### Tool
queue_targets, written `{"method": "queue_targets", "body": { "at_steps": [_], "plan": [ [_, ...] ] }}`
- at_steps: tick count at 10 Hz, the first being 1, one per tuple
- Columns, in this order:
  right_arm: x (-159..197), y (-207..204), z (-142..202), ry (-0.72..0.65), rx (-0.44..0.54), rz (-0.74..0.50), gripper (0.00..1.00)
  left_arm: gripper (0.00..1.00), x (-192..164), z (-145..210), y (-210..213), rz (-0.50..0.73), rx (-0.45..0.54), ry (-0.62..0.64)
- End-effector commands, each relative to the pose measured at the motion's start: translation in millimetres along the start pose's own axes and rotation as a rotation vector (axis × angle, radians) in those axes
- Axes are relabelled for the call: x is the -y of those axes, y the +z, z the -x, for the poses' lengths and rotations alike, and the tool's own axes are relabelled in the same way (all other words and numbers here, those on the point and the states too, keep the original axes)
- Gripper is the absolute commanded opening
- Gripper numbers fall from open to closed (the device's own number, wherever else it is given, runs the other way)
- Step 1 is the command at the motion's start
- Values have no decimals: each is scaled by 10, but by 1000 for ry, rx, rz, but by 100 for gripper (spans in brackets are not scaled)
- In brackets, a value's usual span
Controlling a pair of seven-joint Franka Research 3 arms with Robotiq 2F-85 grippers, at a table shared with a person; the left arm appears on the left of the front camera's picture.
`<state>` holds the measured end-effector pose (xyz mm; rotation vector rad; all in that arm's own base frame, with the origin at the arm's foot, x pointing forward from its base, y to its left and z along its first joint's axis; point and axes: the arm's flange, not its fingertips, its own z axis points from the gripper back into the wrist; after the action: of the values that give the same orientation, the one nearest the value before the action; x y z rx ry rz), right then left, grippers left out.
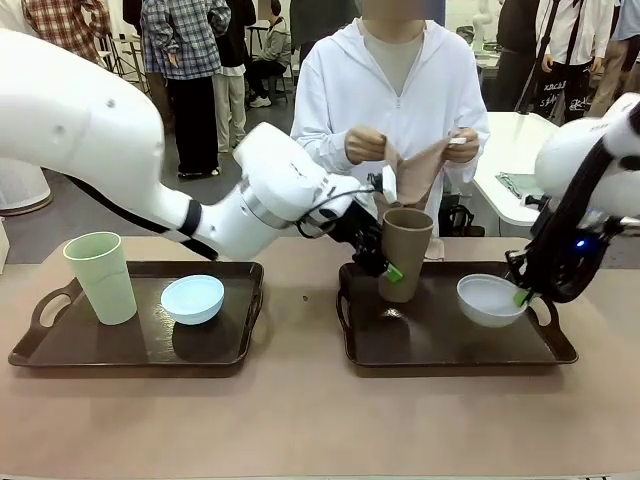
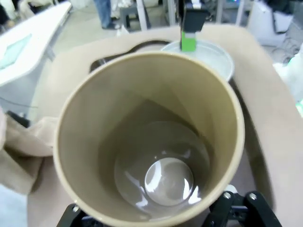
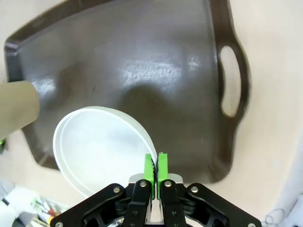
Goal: Set up a tray with a mat and arrange the tableware.
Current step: Pick up the Picnic Bowl and Reusable plastic cup from the Handle tray in front of the human's position and hold them in the air.
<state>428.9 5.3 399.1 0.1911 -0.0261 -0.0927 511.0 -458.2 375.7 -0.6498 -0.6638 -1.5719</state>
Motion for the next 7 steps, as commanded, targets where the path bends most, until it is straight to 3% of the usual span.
{"method": "queue_targets", "body": {
  "at_steps": [1, 4, 7],
  "plan": [
    [11, 550, 208, 55, 11, 23, 0, 26, 397, -191, 618, 6, -20, 12],
    [-144, 1220, 511, 49, 74, 74, 0, 26, 886, -581, 1199, -52, 2, -23],
    [-312, 1610, 728, 74, 113, 75, 0, 26, 1099, -785, 1582, -134, 15, -15]
  ]
}}
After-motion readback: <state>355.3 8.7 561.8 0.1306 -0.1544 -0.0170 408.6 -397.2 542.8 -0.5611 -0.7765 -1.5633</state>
